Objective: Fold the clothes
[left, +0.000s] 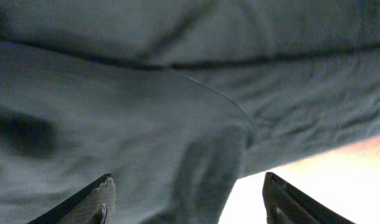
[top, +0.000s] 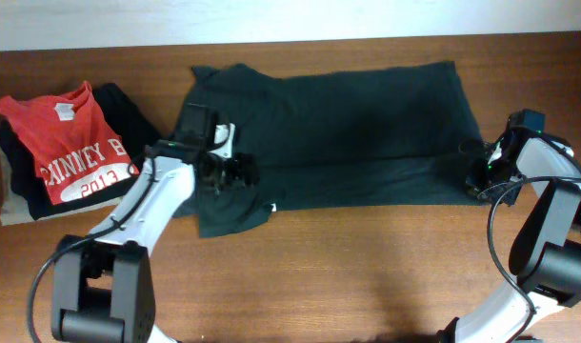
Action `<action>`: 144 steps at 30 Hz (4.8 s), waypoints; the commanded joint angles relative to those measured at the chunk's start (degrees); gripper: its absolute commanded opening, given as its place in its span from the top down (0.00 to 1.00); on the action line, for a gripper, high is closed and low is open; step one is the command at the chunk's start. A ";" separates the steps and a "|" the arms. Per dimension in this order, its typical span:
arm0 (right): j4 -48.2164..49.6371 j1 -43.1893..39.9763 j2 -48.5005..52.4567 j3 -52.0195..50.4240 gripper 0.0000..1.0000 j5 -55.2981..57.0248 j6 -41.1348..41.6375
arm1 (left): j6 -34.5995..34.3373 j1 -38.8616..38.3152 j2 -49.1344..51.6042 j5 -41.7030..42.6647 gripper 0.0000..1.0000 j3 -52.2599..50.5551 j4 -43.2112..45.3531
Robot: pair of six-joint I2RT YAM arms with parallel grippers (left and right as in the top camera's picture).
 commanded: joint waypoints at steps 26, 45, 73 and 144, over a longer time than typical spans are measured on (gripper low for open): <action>0.28 -0.07 0.63 -1.60 0.74 0.31 -0.20 | 0.79 -5.18 7.34 -28.00 0.01 14.99 -7.08; -11.56 -2.95 0.63 -1.57 0.84 11.56 7.63 | -8.00 2.10 16.90 -19.96 0.37 6.97 -23.04; -4.74 -3.63 -1.33 -1.33 0.48 2.97 2.32 | -7.34 2.10 14.60 -19.93 0.24 6.23 -27.02; -32.76 -0.70 -8.17 25.22 0.44 4.57 5.14 | 1.75 3.96 17.55 -7.93 0.11 12.81 19.12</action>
